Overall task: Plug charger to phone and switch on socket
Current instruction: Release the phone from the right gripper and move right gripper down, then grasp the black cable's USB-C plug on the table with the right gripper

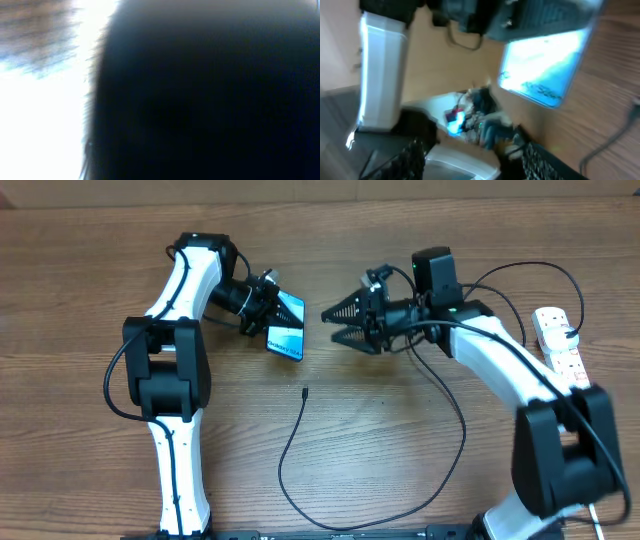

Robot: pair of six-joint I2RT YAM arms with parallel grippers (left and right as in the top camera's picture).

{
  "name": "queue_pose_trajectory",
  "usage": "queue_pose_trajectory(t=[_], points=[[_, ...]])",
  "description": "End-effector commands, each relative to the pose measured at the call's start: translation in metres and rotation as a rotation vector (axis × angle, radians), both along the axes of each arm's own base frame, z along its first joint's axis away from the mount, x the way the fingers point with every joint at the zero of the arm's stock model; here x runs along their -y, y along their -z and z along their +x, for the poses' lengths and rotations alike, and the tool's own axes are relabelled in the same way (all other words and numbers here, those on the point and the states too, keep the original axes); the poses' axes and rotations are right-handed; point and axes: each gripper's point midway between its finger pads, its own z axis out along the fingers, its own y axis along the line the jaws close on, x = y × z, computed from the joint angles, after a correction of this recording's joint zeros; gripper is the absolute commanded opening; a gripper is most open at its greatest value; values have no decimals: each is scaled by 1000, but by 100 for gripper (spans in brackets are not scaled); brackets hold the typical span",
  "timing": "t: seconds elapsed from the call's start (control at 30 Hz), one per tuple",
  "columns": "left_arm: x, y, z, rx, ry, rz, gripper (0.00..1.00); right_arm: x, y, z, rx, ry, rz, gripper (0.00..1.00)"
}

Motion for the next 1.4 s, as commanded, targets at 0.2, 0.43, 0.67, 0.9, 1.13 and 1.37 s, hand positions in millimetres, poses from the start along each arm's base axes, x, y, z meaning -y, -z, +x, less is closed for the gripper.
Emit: queue_pose_trajectory(t=[0.2,0.43,0.67,0.9,1.13,1.37], points=[[-13,-65,-9,228,91,-61,4,68,70,-45,81,85,-843,63],[-48,-123,-6,396,19,-17,4,14,70,-85,165,-104,-804,100],[-115,-146,1,451,-142,57,4,-12,76,-77,174,45,-862,56],[-139,-136,-3,411,-193,64,4,-25,125,-85,95,32,-953,34],[-130,-125,-8,406,-145,78,4,-50,155,-70,176,67,-967,49],[-118,-125,-9,408,-114,72,4,-48,179,-65,241,119,-1078,41]])
